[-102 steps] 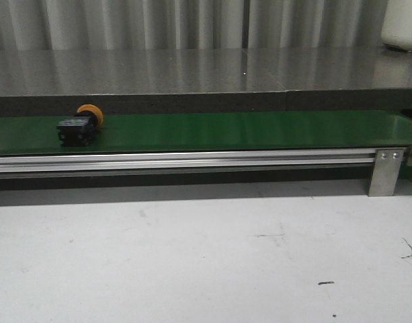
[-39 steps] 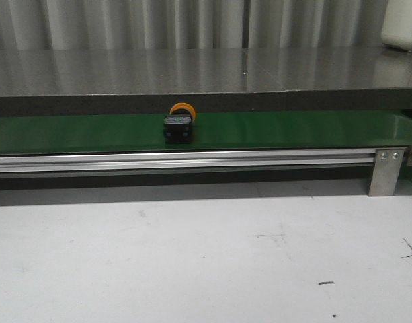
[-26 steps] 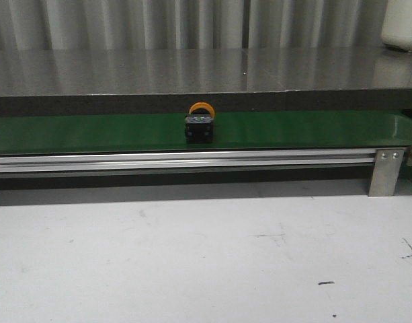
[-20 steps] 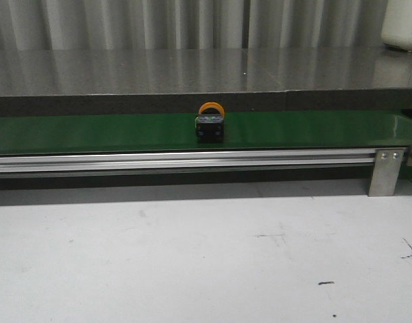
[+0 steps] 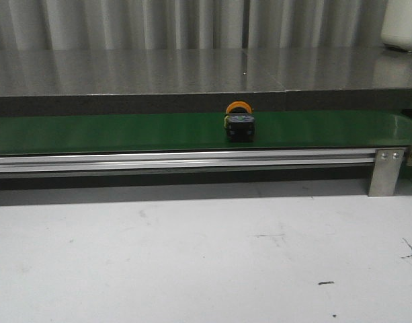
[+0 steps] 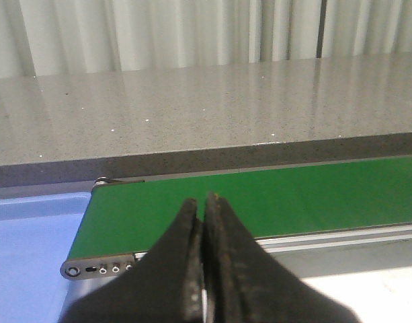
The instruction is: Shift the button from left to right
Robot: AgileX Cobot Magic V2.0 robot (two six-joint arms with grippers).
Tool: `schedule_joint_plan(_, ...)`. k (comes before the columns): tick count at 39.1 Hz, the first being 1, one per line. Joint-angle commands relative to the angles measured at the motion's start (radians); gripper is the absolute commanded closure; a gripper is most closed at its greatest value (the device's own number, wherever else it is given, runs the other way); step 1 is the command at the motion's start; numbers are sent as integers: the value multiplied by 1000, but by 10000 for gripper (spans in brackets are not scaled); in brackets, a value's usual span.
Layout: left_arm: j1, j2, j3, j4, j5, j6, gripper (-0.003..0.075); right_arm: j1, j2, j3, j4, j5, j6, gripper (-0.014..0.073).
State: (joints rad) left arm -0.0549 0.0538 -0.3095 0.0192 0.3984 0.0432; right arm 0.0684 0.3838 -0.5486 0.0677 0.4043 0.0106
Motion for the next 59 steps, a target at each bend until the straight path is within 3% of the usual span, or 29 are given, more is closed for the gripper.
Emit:
schedule_joint_plan(1,-9,14,-27,-11,-84,-8,741,1,15,-33,-5,-79,-11,-49)
schedule_joint_plan(24,-9,14,-27,-11,-84,-8,741,1,57,-35,-5,-110,-4,-49)
schedule_joint_plan(31,-9,14,-27,-11,-84,-8,741,0,273,-95,-5,-110,14,-49)
schedule_joint_plan(46,-9,14,-27,-11,-84,-8,741,0,856,-384,7,-104,17,-49)
schedule_joint_plan(59,-9,14,-27,-11,-84,-8,741,1,1116,-588,102,-71,17,-49)
